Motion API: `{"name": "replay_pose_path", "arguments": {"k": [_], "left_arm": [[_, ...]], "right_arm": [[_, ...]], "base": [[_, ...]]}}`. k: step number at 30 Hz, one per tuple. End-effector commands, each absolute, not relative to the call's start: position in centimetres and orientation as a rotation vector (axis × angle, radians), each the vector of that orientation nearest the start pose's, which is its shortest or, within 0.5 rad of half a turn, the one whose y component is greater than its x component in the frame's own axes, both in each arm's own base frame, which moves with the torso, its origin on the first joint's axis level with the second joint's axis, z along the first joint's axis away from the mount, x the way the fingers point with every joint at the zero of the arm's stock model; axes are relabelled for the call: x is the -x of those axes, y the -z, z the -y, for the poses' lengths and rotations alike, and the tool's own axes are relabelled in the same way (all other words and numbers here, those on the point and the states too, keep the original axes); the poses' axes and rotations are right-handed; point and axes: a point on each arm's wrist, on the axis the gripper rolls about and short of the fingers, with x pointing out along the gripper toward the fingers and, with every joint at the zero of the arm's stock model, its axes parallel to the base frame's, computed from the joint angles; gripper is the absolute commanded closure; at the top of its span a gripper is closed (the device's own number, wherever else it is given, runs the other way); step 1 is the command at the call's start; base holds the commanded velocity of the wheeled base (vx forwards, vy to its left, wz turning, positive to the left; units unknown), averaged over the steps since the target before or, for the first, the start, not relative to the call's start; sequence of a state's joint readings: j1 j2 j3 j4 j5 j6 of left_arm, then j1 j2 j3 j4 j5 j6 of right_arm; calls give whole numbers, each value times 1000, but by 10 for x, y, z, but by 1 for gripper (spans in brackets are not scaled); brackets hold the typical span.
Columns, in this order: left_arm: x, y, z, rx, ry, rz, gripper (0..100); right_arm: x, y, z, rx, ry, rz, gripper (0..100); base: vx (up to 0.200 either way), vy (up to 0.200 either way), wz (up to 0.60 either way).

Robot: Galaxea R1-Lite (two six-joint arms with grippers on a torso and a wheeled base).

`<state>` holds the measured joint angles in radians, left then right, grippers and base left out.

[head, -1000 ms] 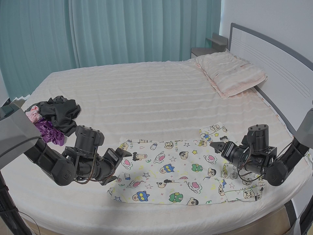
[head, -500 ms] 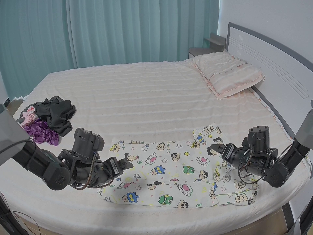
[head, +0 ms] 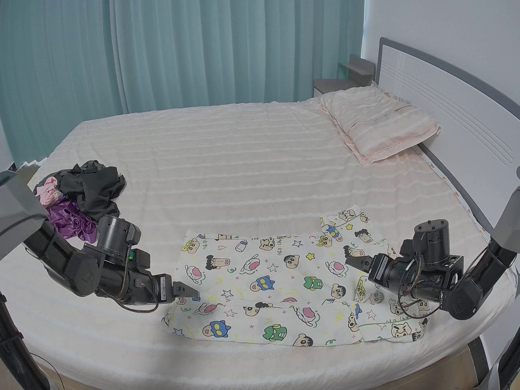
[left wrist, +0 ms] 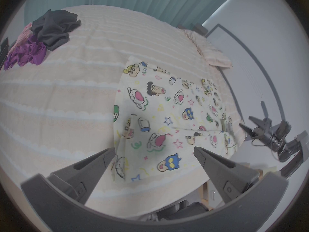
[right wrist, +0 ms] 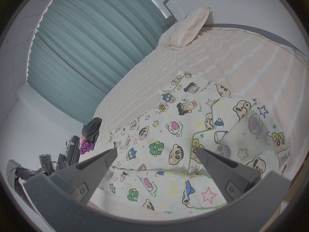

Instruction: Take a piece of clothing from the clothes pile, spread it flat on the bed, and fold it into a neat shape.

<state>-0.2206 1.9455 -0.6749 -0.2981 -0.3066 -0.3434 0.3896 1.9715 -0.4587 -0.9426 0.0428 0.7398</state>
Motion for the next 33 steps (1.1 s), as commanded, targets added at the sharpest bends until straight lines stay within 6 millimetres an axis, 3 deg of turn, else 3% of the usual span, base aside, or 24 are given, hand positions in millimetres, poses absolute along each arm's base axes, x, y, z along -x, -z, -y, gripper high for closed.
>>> {"name": "replay_pose_path", "arguments": {"k": [1, 7, 22, 23, 33], "left_arm": [[-291, -9, 68, 323, 306, -1141, 0], [-293, 4, 69, 331, 330, -1106, 0], [-286, 7, 77, 326, 363, -1125, 0], [-286, 6, 77, 326, 363, -1123, 100], [-279, 4, 71, 319, 342, -1127, 100]], "right_arm": [[-264, -50, -111, -602, -197, -701, 0], [-263, -48, -110, -599, -191, -708, 0], [-264, -45, -109, -592, -187, -715, 0], [-264, -45, -109, -591, -186, -716, 0], [-264, -44, -109, -591, -184, -717, 0]], "base": [[0, 0, 0], [0, 0, 0], [0, 0, 0], [0, 0, 0], [0, 0, 0]]}}
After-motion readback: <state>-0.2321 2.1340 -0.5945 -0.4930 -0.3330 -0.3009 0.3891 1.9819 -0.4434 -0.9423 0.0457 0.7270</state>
